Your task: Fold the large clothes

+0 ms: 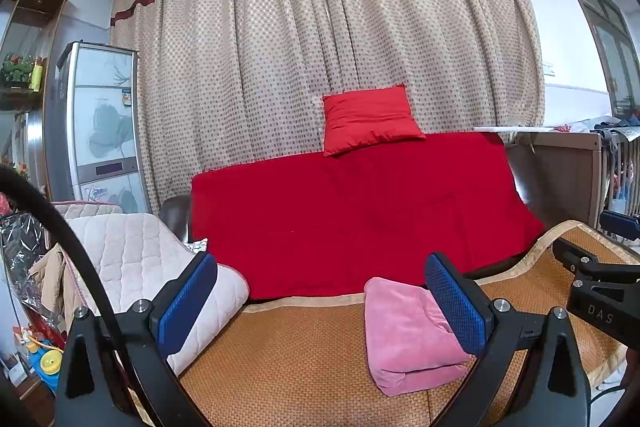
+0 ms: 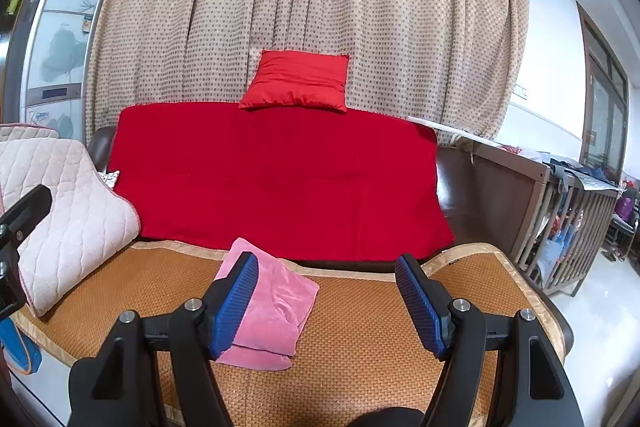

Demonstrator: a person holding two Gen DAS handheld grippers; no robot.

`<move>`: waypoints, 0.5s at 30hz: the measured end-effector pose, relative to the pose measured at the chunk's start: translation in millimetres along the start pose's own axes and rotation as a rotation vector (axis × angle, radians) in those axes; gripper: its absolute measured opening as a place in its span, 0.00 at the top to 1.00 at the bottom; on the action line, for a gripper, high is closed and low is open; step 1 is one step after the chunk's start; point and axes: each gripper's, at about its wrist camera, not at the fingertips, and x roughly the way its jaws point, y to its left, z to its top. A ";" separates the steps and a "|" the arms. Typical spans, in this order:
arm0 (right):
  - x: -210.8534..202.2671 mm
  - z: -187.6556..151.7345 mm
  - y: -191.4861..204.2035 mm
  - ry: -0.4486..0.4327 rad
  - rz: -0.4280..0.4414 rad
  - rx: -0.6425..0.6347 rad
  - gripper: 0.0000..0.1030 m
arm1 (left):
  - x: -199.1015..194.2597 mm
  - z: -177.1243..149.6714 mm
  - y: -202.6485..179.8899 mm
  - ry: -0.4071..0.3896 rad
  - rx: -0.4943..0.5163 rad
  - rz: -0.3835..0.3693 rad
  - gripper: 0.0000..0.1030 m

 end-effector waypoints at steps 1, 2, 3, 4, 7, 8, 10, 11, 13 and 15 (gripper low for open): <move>0.0 -0.1 -0.1 0.000 0.001 0.001 0.27 | 0.2 0.4 -0.1 0.001 0.000 -0.001 0.00; -0.2 0.1 -0.5 0.000 0.002 0.001 0.27 | -0.1 0.8 -0.2 0.000 0.000 0.000 0.00; -0.2 0.3 -0.6 -0.001 0.001 0.000 0.27 | -0.5 1.2 -0.4 -0.002 0.000 0.001 0.00; -0.2 0.5 -1.0 -0.002 0.000 0.001 0.27 | -0.8 1.4 -0.7 -0.003 0.002 0.000 0.00; -2.2 0.8 -1.6 -0.004 0.002 0.004 0.27 | -1.7 2.8 -2.4 -0.007 0.008 -0.001 0.00; -3.3 1.1 -1.6 -0.006 0.001 0.006 0.27 | -1.7 3.1 -3.2 -0.007 0.009 -0.003 0.00; -4.2 1.8 -2.0 -0.008 0.001 0.006 0.27 | -2.3 4.1 -4.2 -0.009 0.011 -0.005 0.00; -4.9 2.0 -2.3 -0.009 0.000 0.006 0.27 | -3.3 3.7 -4.7 -0.010 0.011 -0.005 0.00; -6.3 2.5 -1.8 -0.011 -0.001 0.005 0.27 | -4.5 4.1 -5.3 -0.010 0.011 -0.010 0.00; -7.3 2.8 -1.8 -0.013 -0.002 0.007 0.27 | -5.2 4.3 -5.5 -0.010 0.010 -0.012 0.00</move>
